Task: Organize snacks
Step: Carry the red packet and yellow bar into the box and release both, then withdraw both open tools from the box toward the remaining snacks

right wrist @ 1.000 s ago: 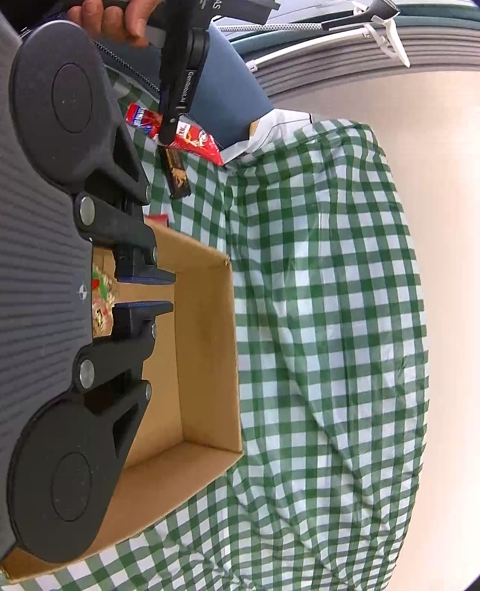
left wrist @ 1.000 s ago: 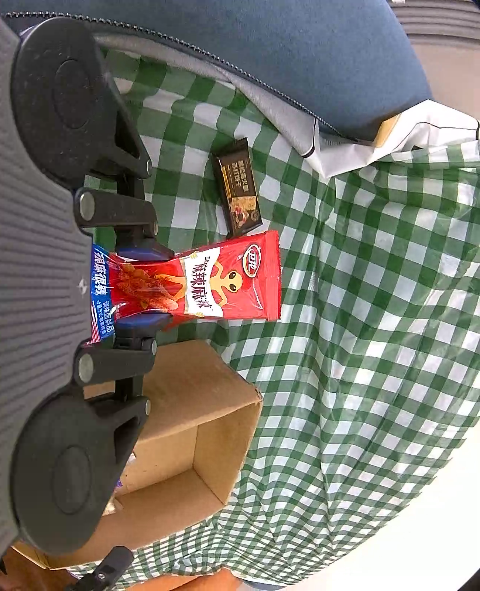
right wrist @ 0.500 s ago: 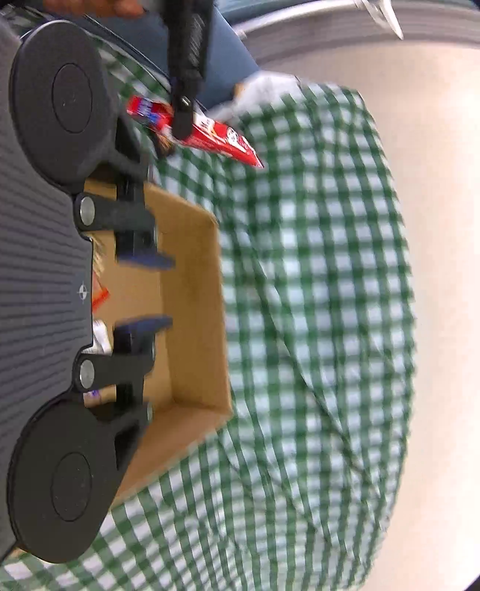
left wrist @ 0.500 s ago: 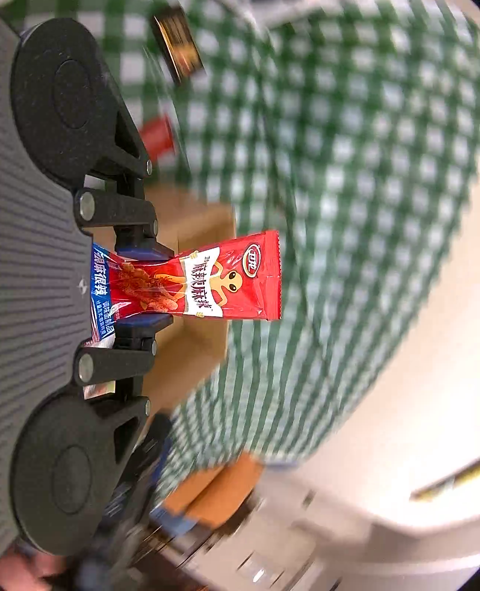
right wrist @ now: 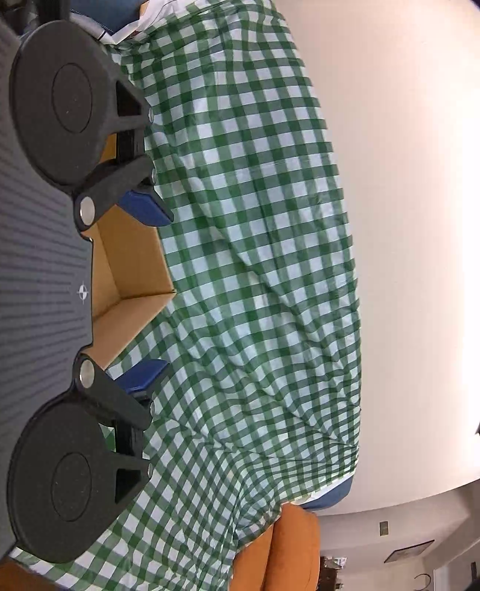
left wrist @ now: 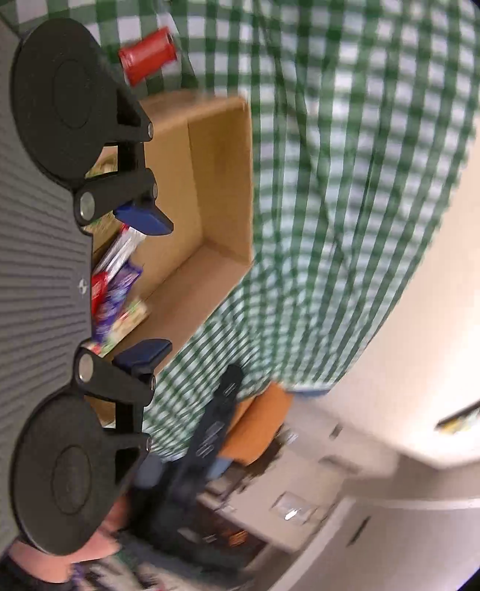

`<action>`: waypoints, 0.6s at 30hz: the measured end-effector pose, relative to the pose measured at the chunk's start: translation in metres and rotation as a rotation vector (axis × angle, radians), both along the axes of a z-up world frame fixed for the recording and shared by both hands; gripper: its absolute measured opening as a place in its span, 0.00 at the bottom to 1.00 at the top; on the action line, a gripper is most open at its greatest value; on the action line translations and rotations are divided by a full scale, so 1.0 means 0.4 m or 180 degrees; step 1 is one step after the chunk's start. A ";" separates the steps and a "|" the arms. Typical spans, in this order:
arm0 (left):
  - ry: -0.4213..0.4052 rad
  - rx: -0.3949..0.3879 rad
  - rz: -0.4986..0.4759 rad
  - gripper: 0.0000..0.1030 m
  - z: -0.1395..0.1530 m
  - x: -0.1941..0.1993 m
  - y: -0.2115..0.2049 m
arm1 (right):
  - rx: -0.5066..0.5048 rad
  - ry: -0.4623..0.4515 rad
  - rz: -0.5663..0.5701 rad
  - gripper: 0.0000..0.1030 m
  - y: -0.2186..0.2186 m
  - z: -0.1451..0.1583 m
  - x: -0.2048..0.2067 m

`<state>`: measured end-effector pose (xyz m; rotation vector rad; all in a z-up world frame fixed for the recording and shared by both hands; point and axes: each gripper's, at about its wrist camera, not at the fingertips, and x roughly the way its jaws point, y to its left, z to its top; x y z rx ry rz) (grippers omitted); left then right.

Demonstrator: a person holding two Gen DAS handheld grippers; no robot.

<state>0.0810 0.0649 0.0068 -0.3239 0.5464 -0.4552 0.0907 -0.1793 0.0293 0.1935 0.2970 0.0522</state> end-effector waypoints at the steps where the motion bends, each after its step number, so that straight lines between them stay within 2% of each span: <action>1: 0.0013 -0.0018 0.0085 0.65 0.001 0.002 0.012 | -0.0011 0.0005 0.0015 0.79 0.003 0.001 0.001; 5: 0.0042 0.0030 0.0399 0.69 0.005 0.010 0.047 | -0.0059 0.0065 0.0100 0.80 0.023 0.000 0.021; 8: -0.0058 0.0139 0.0537 0.71 0.021 0.003 0.070 | -0.0100 0.0104 0.0159 0.82 0.043 -0.003 0.028; 12: -0.0108 0.0221 0.0625 0.71 0.022 0.003 0.085 | -0.0126 0.0160 0.0259 0.82 0.064 -0.003 0.026; 18: 0.0062 0.0378 0.0697 0.72 0.009 0.008 0.109 | -0.0191 0.0173 0.0342 0.82 0.082 0.000 0.022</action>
